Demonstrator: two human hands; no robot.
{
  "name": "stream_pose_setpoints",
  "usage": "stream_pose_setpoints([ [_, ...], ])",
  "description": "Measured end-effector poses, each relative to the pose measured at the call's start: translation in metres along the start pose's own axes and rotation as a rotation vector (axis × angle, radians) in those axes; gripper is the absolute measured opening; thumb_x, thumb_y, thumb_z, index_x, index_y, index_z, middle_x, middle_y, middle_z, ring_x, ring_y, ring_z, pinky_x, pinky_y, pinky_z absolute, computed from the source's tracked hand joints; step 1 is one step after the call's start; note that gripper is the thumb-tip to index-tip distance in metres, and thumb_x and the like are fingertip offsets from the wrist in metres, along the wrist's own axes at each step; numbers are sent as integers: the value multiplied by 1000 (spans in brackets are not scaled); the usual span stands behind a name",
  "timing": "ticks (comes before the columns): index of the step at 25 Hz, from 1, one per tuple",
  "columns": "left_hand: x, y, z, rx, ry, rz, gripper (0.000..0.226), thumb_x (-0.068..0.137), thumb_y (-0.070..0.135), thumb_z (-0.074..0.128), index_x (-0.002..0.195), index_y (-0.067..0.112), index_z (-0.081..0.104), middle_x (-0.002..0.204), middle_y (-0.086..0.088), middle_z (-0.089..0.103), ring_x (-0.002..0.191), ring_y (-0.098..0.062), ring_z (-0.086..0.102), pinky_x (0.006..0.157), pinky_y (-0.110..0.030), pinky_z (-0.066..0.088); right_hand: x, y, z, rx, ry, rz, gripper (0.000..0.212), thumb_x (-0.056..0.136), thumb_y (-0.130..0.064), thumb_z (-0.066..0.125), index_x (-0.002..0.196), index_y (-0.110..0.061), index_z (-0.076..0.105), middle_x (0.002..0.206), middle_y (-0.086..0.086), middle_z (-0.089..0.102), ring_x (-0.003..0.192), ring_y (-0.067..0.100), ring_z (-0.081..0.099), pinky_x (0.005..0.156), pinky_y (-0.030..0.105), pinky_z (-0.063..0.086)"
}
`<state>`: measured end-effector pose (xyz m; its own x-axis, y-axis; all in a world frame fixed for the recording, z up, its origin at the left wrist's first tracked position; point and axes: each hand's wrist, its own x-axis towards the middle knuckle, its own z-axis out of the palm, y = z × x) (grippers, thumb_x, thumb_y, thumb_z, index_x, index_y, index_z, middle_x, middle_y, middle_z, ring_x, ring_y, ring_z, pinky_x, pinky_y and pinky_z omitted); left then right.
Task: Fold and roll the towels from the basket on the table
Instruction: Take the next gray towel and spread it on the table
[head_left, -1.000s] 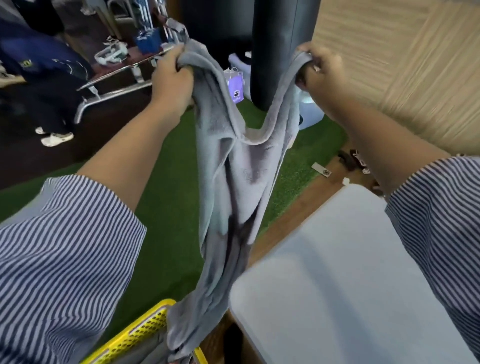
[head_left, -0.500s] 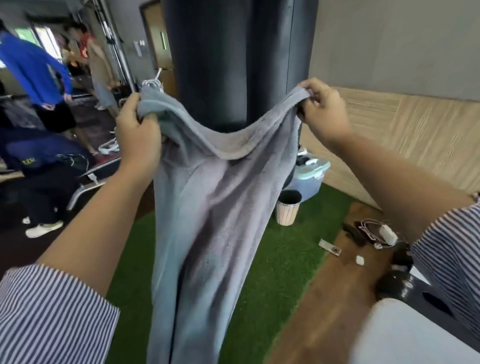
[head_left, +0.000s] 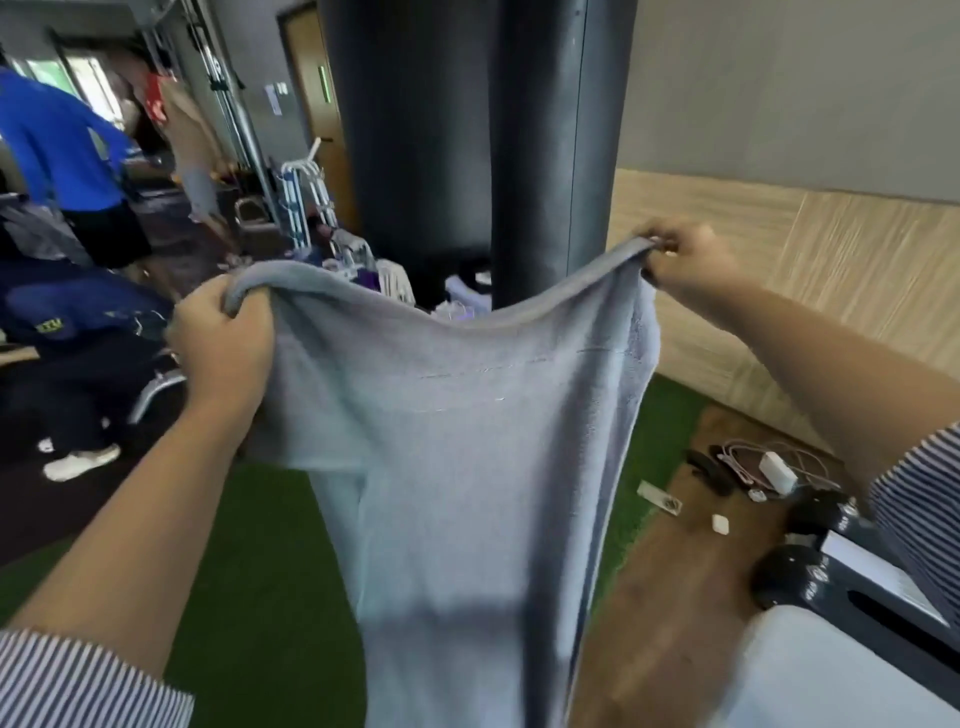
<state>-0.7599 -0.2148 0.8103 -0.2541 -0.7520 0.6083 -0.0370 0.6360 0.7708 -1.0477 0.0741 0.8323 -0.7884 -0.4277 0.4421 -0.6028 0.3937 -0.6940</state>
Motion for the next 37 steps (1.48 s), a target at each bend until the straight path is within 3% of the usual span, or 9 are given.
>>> stream_pose_setpoints([
  [4, -28, -80, -25, 199, -89, -83, 29, 78, 29, 50, 64, 6, 40, 59, -13, 37, 62, -16, 33, 53, -34, 35, -14, 41, 18, -68, -87, 38, 38, 78, 4, 39, 91, -20, 66, 61, -5, 50, 57, 11, 43, 62, 30, 38],
  [6, -38, -97, -28, 265, -195, -158, 24, 75, 33, 52, 62, 15, 46, 60, -12, 42, 62, -15, 37, 59, -31, 43, -12, 52, 19, -63, -71, 68, 38, 77, 2, 39, 89, -21, 66, 63, -7, 52, 60, 7, 45, 61, 25, 37],
  [12, -103, -67, -30, 239, -388, -101, 18, 77, 16, 76, 74, 23, 59, 65, -3, 58, 63, -10, 47, 56, -29, 40, -33, 86, -4, -52, 70, 159, 23, 78, -13, 50, 86, -18, 72, 85, 4, 65, 85, 10, 53, 72, 24, 41],
  [15, -184, -64, -26, 275, -551, -172, 21, 75, 13, 77, 70, 16, 57, 61, 3, 54, 53, -4, 39, 51, -16, 33, -82, 133, -16, -99, 22, 285, 20, 82, -14, 56, 95, -12, 72, 97, 7, 67, 94, 14, 56, 78, 23, 40],
  [20, -335, -44, -40, 206, -829, -304, 27, 77, 22, 77, 67, 13, 54, 56, -6, 47, 52, -7, 40, 50, -23, 29, -202, 213, -58, -245, -132, 412, 17, 83, -14, 59, 91, -10, 73, 107, 8, 66, 96, 16, 53, 90, 26, 39],
  [27, -519, 28, -74, 196, -940, -391, 26, 80, 31, 74, 75, 19, 51, 55, -1, 38, 50, -7, 34, 50, -26, 24, -351, 292, -170, -574, -491, 359, 26, 88, -21, 55, 110, -20, 69, 113, 11, 66, 109, 29, 55, 93, 34, 40],
  [32, -595, 94, -106, 218, -930, -429, 35, 75, 47, 75, 75, 20, 51, 53, 6, 38, 50, -4, 36, 52, -22, 27, -418, 297, -247, -639, -477, 359, 26, 91, -18, 53, 110, -21, 69, 105, 11, 69, 104, 30, 58, 87, 32, 40],
  [35, -627, 126, -127, 246, -902, -378, 40, 74, 59, 68, 74, 25, 48, 50, 6, 38, 50, -5, 38, 52, -22, 29, -454, 293, -280, -658, -472, 338, 25, 89, -15, 53, 107, -18, 71, 85, 1, 65, 101, 30, 58, 88, 33, 39],
  [37, -647, 144, -143, 224, -861, -343, 36, 75, 57, 63, 74, 24, 48, 50, 2, 36, 48, -5, 38, 49, -19, 27, -477, 284, -296, -660, -461, 311, 26, 90, -15, 52, 108, -19, 70, 92, 5, 67, 102, 30, 57, 89, 34, 38],
])
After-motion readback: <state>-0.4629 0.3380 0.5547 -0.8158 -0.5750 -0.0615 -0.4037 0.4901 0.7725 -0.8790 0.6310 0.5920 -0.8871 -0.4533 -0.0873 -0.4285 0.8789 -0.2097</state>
